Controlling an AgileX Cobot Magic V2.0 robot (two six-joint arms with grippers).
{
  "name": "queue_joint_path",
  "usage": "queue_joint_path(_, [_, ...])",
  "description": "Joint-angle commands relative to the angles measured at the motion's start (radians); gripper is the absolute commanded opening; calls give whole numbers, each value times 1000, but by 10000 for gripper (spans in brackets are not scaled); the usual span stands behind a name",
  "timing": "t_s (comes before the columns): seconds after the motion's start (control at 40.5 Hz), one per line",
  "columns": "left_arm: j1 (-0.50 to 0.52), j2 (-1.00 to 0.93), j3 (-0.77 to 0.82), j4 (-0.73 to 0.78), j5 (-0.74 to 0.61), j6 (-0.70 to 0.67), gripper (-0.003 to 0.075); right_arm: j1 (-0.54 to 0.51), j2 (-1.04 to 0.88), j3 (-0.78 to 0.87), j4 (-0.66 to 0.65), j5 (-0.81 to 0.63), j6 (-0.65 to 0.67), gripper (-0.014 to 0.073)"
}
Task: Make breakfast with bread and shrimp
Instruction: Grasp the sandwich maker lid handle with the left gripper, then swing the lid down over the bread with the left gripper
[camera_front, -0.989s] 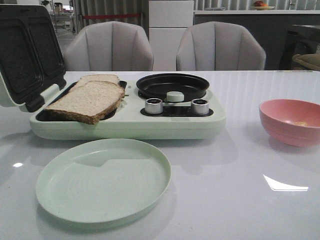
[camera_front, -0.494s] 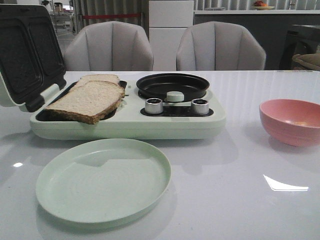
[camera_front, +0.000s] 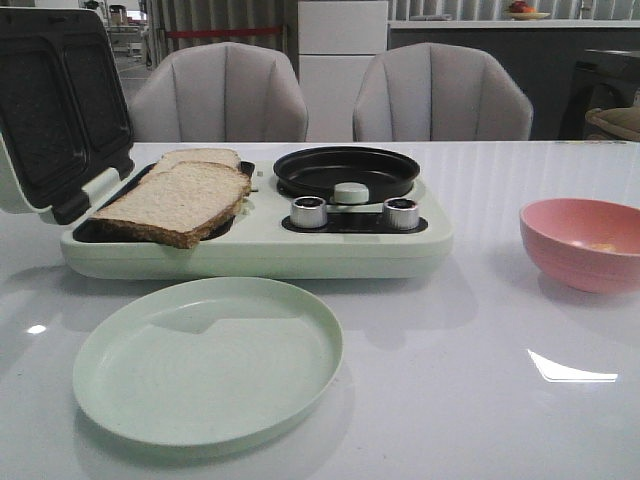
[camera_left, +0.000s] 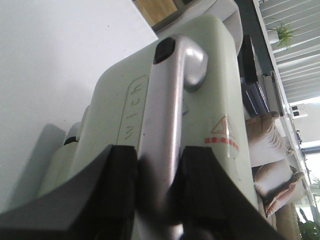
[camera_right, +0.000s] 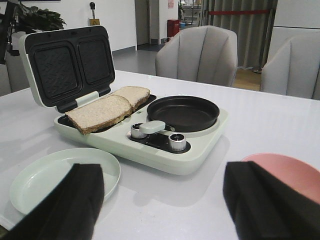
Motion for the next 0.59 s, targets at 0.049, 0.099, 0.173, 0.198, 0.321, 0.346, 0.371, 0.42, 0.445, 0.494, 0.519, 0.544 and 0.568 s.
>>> queue_joint_path(0.049, [-32, -39, -32, -57, 62, 57, 37, -7, -10, -26, -5, -93, -3, 594])
queue_joint_path(0.099, [-48, -39, -32, -57, 62, 67, 37, -7, -10, -26, -5, -93, -3, 594])
queue_joint_path(0.173, [-75, -39, -32, -59, 55, 82, 41, -7, -10, -26, -5, -99, -3, 594])
queue_joint_path(0.198, [-85, -39, -32, -61, 52, 90, 41, -7, -10, -26, -5, -100, -3, 594])
queue_joint_path(0.321, [-141, -39, -34, -71, 6, 130, 41, -7, -10, -26, -5, -103, -3, 594])
queue_joint_path(0.346, [-155, -39, -34, -71, -10, 139, 41, -7, -10, -26, -5, -103, -3, 594])
queue_joint_path(0.371, [-169, -39, -34, -71, -22, 147, 41, -7, -10, -26, -5, -103, -3, 594])
queue_joint_path(0.42, [-194, -39, -34, -71, -53, 169, 41, -7, -10, -26, -5, -103, -3, 594])
queue_joint_path(0.445, [-205, -39, -34, -71, -65, 181, 41, -7, -10, -26, -5, -103, -3, 594])
queue_joint_path(0.494, [-230, -39, -34, -71, -91, 203, 41, -7, -10, -26, -5, -103, -3, 594])
queue_joint_path(0.519, [-241, -39, -34, -71, -103, 217, 41, -7, -10, -26, -5, -103, -3, 594])
queue_joint_path(0.544, [-255, -39, -34, -71, -116, 225, 41, -7, -10, -26, -5, -103, -3, 594])
queue_joint_path(0.568, [-266, -39, -34, -70, -126, 236, 41, -7, -10, -26, -5, -103, -3, 594])
